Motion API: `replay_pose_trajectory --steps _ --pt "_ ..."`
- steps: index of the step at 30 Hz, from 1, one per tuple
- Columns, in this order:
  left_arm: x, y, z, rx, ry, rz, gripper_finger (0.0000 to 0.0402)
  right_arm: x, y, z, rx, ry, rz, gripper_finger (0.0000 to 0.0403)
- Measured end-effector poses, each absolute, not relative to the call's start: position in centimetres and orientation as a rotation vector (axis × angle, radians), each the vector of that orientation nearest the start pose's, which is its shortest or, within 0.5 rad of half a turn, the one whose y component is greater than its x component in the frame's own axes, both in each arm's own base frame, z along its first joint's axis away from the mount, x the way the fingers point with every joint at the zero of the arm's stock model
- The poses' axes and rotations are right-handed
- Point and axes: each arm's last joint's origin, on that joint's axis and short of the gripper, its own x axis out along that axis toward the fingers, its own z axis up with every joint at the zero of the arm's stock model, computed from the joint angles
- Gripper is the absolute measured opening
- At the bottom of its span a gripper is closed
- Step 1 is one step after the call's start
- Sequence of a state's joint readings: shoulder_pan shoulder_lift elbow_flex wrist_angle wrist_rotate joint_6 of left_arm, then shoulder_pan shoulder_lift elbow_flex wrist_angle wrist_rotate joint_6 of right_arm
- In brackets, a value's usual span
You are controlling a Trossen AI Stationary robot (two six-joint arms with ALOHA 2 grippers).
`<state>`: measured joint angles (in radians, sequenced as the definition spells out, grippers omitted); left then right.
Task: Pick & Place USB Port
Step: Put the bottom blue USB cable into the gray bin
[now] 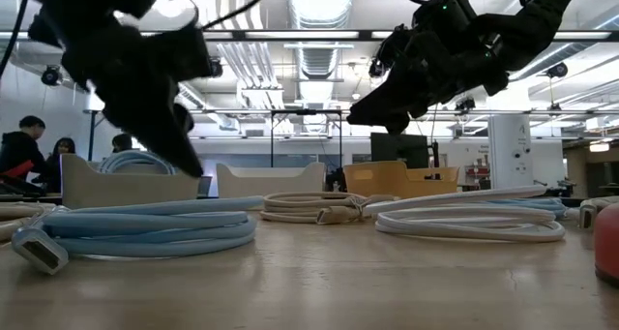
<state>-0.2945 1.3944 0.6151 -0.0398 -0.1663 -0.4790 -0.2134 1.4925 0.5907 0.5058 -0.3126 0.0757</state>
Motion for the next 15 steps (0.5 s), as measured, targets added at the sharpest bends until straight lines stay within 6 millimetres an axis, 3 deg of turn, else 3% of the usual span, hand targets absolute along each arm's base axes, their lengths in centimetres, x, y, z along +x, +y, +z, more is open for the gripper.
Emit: replay_pose_trajectory --steps 15 --pt "26.4 -7.9 12.3 -0.296 0.903 0.071 0.0193 28.2 -5.2 17.5 0.177 0.386 0.084 0.0122"
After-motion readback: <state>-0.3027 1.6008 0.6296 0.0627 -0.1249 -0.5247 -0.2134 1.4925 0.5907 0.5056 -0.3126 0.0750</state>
